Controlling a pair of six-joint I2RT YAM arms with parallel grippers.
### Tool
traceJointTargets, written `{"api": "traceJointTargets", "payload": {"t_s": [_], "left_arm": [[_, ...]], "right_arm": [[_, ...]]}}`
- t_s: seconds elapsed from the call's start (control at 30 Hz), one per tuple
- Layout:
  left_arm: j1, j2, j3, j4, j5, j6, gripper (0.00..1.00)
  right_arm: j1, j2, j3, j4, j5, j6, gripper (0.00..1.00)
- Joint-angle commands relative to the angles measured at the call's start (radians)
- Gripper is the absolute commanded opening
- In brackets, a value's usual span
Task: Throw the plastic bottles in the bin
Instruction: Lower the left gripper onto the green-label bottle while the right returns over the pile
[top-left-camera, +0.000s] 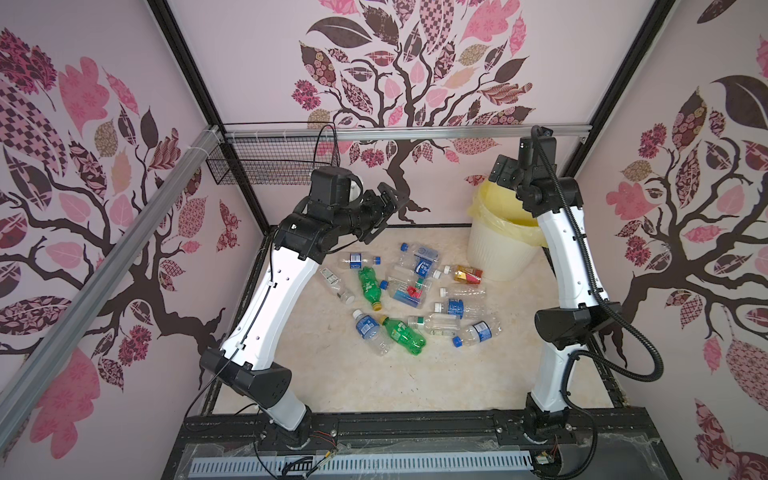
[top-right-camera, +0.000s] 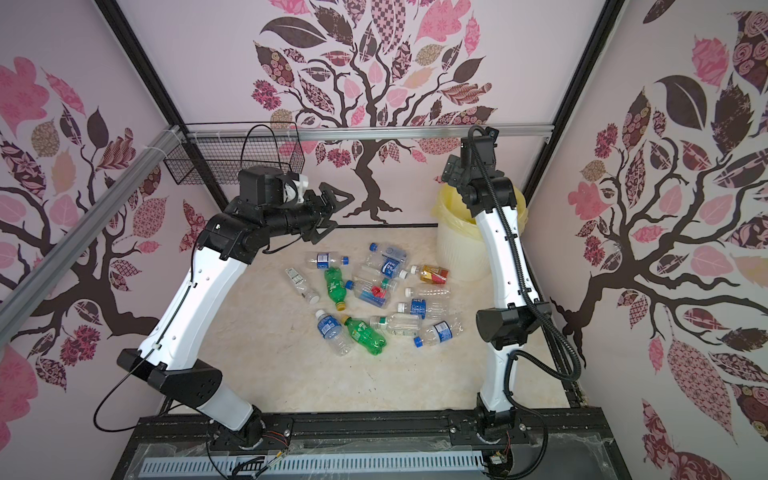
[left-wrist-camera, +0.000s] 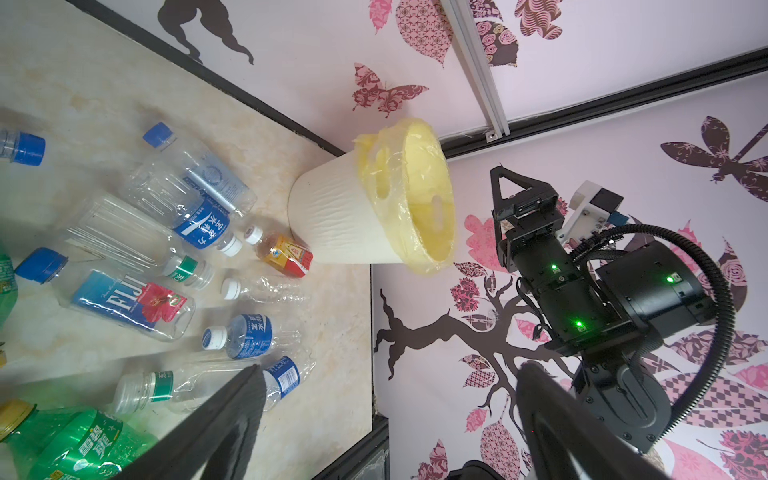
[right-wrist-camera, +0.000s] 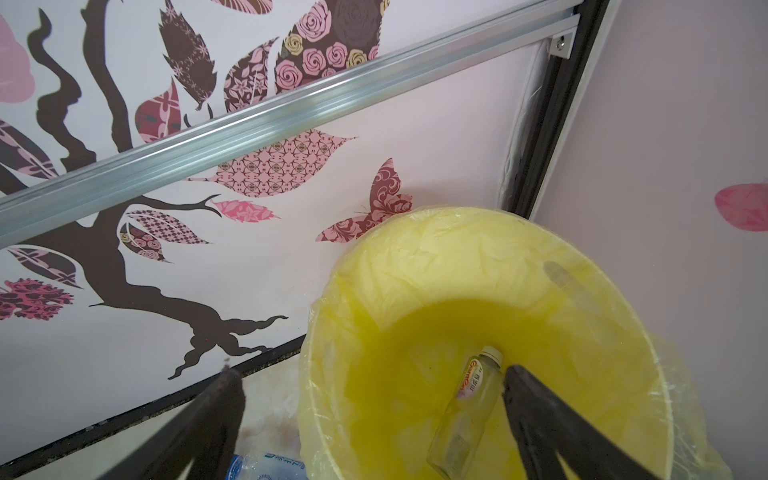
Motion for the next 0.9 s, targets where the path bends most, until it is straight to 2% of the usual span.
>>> {"api": "traceJointTargets", "payload": {"t_s": [0.0, 0.2, 0.37, 0.53, 0.73, 0.87], "left_arm": [[0.005, -0.021, -0.019, -0.021, -0.024, 0.031, 0.97], [0.038, -0.032, -0.060, -0.060, -0.042, 0.034, 0.97], [0.072, -0.050, -0.104, -0.113, -0.102, 0.063, 0.97], [0.119, -0.091, -0.241, -0.178, -0.239, 0.145, 0.97], [0.272, -0.134, -0.469, -0.188, -0.285, 0.198, 0.97], [0.333, -0.090, -0.542, -0.150, -0.335, 0.275, 0.97]], "right_arm": [[0.001, -0.077, -0.024, -0.013, -0.031, 0.011, 0.99], [0.021, -0.134, -0.080, -0.038, -0.107, 0.054, 1.00], [0.147, -0.196, -0.165, -0.043, -0.101, 0.041, 1.00], [0.304, -0.358, -0.466, 0.056, -0.138, 0.061, 0.99], [0.455, -0.490, -0.764, 0.114, -0.164, 0.114, 0.99], [0.527, -0.526, -0.900, 0.168, -0.161, 0.106, 1.00]]}}
